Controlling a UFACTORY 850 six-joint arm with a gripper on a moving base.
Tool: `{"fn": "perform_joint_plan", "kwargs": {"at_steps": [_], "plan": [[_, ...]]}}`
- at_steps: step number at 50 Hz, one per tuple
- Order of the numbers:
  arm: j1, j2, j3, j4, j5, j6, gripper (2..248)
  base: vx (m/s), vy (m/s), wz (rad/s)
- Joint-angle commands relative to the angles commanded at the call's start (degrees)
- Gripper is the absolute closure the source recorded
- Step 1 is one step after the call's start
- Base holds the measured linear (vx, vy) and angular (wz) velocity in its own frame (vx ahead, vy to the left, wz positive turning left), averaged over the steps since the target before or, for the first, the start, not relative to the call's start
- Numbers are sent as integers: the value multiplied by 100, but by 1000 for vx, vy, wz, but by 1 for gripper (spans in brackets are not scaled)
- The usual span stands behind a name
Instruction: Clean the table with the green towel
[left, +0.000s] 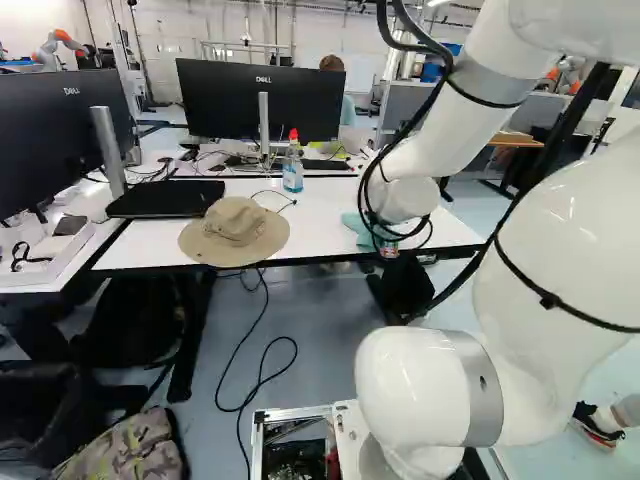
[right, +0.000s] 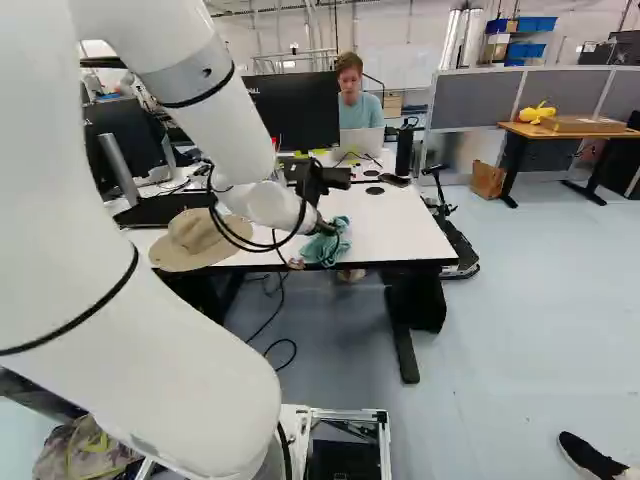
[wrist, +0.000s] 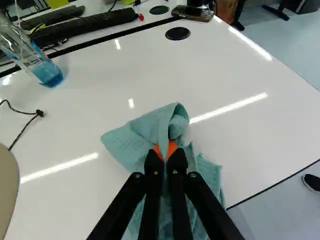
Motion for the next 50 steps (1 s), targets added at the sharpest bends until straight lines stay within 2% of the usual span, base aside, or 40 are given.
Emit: {"fn": "perform_joint_plan", "kwargs": {"at_steps": [26,50], "plan": [[255,-718,-732,0,0,0,225,0,0,0],[662,-1085,-1129,0,0,0,225,0,0,0]]}}
